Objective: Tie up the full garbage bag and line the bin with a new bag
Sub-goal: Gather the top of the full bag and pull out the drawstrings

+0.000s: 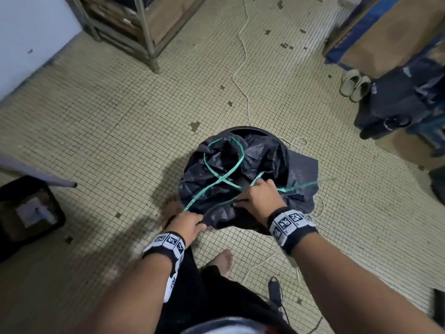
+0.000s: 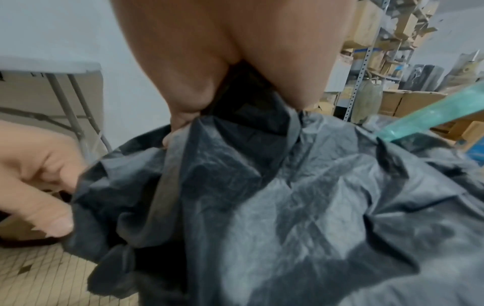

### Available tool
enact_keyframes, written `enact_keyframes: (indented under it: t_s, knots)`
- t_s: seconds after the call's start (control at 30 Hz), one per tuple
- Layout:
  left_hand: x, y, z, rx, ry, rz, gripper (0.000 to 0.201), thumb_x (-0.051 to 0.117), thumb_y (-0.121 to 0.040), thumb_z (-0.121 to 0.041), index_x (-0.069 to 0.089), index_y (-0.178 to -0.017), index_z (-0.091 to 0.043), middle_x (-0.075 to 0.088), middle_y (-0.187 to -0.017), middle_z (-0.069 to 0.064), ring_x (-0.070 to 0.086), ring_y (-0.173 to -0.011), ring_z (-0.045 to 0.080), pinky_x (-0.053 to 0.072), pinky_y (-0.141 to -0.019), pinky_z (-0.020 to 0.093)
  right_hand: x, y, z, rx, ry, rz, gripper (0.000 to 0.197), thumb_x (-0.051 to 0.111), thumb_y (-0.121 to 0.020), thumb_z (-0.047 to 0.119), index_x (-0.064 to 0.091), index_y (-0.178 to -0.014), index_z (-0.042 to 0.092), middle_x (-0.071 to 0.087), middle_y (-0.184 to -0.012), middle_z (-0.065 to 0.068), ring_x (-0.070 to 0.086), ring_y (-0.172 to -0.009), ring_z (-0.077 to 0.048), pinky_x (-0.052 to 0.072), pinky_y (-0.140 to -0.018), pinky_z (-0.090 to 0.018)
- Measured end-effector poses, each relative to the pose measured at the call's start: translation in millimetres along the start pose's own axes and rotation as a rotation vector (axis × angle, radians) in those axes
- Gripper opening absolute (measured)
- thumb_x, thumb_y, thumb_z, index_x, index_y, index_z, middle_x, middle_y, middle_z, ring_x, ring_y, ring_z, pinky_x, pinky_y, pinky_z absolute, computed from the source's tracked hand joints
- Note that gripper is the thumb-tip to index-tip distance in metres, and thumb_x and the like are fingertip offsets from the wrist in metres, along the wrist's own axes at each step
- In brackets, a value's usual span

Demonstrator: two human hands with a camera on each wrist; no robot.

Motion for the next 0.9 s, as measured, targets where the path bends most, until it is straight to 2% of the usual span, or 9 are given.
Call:
enact_keyframes:
  t_s: [0.07,0.2,0.27,0.5,0.57,0.63,0.7,0.8,0.9]
  knots:
    - [11.3,-10.0,9.7,-0.028,-0.024,0.071,0.03,0.057,-0.1,-0.034,0.051,-0.077,-0.017,0.053,-0.077,0.001,0.059,-0.081,0.025,0.039,-0.067,0.029,6.8,-14.3,-0.9,-0.005,0.016,0.034,0.025,0.056,-0.093,0.055,0.075,-0.102,0.042,0.072,-0.093,0.013,0.049,-0.099,-0.02,0.029,-0.084,-0.037]
    - [31.0,-21.5,28.9,-0.05,-0.097,0.315,0.026,0.061,-0.097,-0.026,0.053,-0.078,-0.011,0.052,-0.076,0.006,0.054,-0.075,0.024,0.036,-0.063,0.027,29.7,-36.2,7.2,-0.003,0.046,0.167,0.022,0.059,-0.091,0.052,0.074,-0.104,0.044,0.072,-0.097,0.011,0.05,-0.108,-0.022,0.029,-0.091,-0.037]
    - [25.3,-21.9,44.5,-0.066,-0.131,0.354,0.021,0.061,-0.094,-0.022,0.055,-0.078,-0.01,0.053,-0.076,0.008,0.055,-0.073,0.025,0.036,-0.062,0.026,40.8,-41.9,15.9,-0.009,0.052,0.212,0.022,0.059,-0.091,0.052,0.074,-0.106,0.044,0.072,-0.1,0.011,0.051,-0.11,-0.022,0.03,-0.094,-0.036]
    - [-53.1,-18.5,85.3,-0.067,-0.149,0.16,0.02,0.057,-0.099,-0.035,0.069,-0.103,-0.018,0.062,-0.093,0.004,0.059,-0.086,0.023,0.05,-0.078,0.032,31.3,-54.5,36.7,0.013,0.032,0.141,0.026,0.054,-0.093,0.055,0.073,-0.106,0.042,0.071,-0.098,0.009,0.05,-0.106,-0.023,0.03,-0.089,-0.038]
    - [-74.9,-19.7,78.8,-0.032,-0.043,0.082,0.02,0.057,-0.1,-0.031,0.069,-0.1,-0.015,0.064,-0.094,0.006,0.06,-0.089,0.025,0.048,-0.078,0.034,15.8,-56.2,35.4,0.03,0.06,0.1,0.028,0.053,-0.092,0.044,0.07,-0.114,0.041,0.069,-0.107,0.009,0.046,-0.109,-0.025,0.03,-0.09,-0.04]
    - [-90.9,-22.1,62.8,0.018,0.043,0.027,0.019,0.055,-0.101,-0.026,0.064,-0.089,-0.014,0.062,-0.089,0.006,0.059,-0.087,0.026,0.048,-0.079,0.038,-2.1,-56.9,38.7,0.01,0.068,0.043,0.046,0.052,-0.085,0.034,0.062,-0.128,0.043,0.063,-0.12,0.008,0.043,-0.11,-0.027,0.029,-0.091,-0.043]
    - [-98.5,-24.7,41.5,0.051,0.08,-0.009,0.019,0.054,-0.102,-0.024,0.061,-0.086,-0.016,0.06,-0.087,0.004,0.057,-0.087,0.025,0.048,-0.08,0.039,-19.9,-55.4,52.0,-0.049,0.041,-0.011,0.054,0.05,-0.079,0.039,0.06,-0.132,0.042,0.061,-0.121,0.01,0.041,-0.107,-0.025,0.028,-0.087,-0.042]
    - [-95.8,-31.7,13.9,0.067,0.081,-0.057,0.02,0.052,-0.101,-0.02,0.06,-0.084,-0.014,0.061,-0.093,0.004,0.056,-0.087,0.023,0.047,-0.079,0.035,-21.0,-52.5,79.1,-0.136,0.086,0.008,0.05,0.047,-0.079,0.055,0.066,-0.12,0.035,0.065,-0.107,0.008,0.039,-0.101,-0.024,0.024,-0.082,-0.042]
    - [-88.3,-37.4,2.7,0.091,0.14,-0.132,0.019,0.053,-0.1,-0.019,0.066,-0.09,-0.007,0.063,-0.094,0.003,0.056,-0.088,0.022,0.044,-0.075,0.033,4.5,-53.0,79.3,-0.083,0.116,0.1,0.033,0.051,-0.091,0.052,0.068,-0.106,0.028,0.067,-0.105,0.005,0.039,-0.107,-0.026,0.024,-0.084,-0.042]
Point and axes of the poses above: each hand's wrist, its own y-axis away from the middle knuckle, its own x-axis out of the palm, z = x × y, the point moved 8 cm from there along -y, towards the middle knuckle
